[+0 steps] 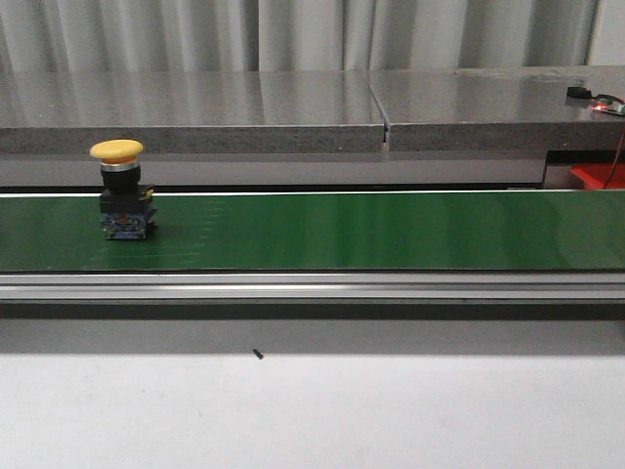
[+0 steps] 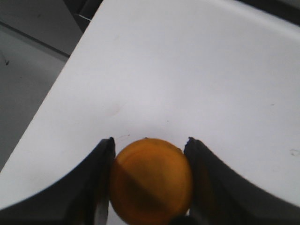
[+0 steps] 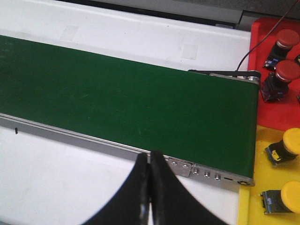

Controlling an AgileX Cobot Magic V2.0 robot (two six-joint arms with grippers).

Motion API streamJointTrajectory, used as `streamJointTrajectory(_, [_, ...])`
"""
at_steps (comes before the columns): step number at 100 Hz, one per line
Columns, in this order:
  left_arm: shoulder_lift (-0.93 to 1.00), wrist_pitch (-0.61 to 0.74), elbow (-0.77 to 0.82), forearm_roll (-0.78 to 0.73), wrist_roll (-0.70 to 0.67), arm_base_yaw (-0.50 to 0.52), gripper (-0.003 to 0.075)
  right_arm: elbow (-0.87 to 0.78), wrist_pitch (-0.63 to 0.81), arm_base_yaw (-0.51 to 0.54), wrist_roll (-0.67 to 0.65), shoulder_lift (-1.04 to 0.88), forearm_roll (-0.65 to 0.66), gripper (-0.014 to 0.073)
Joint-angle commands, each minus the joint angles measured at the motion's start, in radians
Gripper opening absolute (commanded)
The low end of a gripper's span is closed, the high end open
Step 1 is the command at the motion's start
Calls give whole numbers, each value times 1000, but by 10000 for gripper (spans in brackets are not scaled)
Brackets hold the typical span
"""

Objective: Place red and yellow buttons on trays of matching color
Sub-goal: 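Carry the second yellow button with the left gripper onto the belt and release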

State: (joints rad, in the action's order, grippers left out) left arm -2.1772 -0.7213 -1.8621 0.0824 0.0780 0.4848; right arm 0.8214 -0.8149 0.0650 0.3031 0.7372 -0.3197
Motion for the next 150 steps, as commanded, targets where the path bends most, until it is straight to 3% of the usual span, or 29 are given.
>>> streamJointTrajectory(1, [117,-7,-31,43,-7,-5,71,24,56,1,3,-4,-14,-69])
streamJointTrajectory(19, [203,-125,-25,52,1,-39,71,24,56,1,3,-4,-14,-69])
streamJointTrajectory(38, [319,-142,69,61,13,-110,71,24,56,1,3,-4,-14,-69])
streamJointTrajectory(74, [527,-78,349,62,20,-244,71,24,56,1,3,-4,-14,-69])
streamJointTrajectory(119, [545,-24,547,89,20,-285,71,24,56,1,3,-4,-14,-69])
streamJointTrajectory(150, [545,17,596,93,48,-287,88,24,56,1,3,-4,-14,-69])
